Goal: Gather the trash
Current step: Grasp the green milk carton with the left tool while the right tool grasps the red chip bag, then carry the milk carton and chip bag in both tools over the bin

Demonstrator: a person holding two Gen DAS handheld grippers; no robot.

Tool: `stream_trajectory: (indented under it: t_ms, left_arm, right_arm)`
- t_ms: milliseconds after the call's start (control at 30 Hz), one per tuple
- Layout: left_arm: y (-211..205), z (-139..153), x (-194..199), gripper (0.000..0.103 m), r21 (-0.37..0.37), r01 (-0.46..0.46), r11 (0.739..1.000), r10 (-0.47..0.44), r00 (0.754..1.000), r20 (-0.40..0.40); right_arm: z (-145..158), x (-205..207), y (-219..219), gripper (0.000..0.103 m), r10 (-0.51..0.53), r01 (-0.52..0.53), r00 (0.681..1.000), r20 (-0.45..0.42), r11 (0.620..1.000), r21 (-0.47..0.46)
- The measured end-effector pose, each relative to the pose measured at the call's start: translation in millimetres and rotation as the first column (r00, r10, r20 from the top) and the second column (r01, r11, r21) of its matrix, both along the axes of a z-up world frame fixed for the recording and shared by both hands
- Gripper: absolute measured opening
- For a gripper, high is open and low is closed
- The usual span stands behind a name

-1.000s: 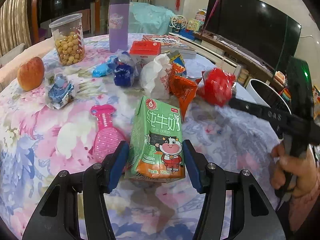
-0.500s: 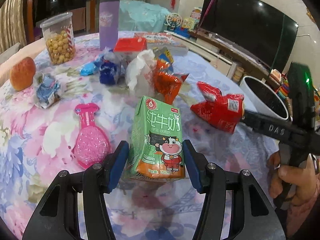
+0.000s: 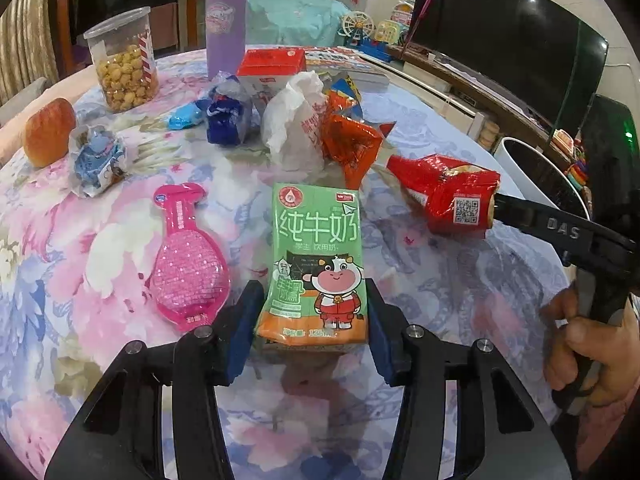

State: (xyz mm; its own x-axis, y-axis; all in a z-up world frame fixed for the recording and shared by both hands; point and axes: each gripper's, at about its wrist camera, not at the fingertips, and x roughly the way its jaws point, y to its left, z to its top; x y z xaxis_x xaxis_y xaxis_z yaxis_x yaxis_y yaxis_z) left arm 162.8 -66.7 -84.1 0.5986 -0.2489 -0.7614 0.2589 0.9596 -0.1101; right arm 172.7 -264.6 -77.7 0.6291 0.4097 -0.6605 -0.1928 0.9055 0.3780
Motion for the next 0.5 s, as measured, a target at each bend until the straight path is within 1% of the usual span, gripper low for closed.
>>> stream_trajectory:
  t_ms: [33, 167, 300, 500]
  left_arm:
    - [0, 1, -1, 0.049, 0.001, 0.001, 1.000, -0.001, 1.000, 0.010]
    - [-4, 8, -10, 0.048, -0.012, 0.014, 1.000, -0.013, 0.999, 0.035]
    - [-15, 15, -20, 0.048, -0.032, 0.046, 0.998, -0.044, 0.998, 0.042]
    - [-45, 27, -30, 0.048, -0.044, 0.117, 0.992, -0.115, 0.991, 0.064]
  right_arm:
    - [0, -2, -2, 0.006, -0.002, 0.002, 1.000, 0.001, 1.000, 0.014]
    - [3, -14, -10, 0.003, -0.021, 0.021, 1.000, 0.009, 0.999, 0.039]
    - [8, -32, -23, 0.002, -0.050, 0.049, 0.999, 0.021, 0.997, 0.057]
    - [20, -60, -51, 0.002, -0.118, 0.113, 0.992, 0.053, 0.990, 0.084]
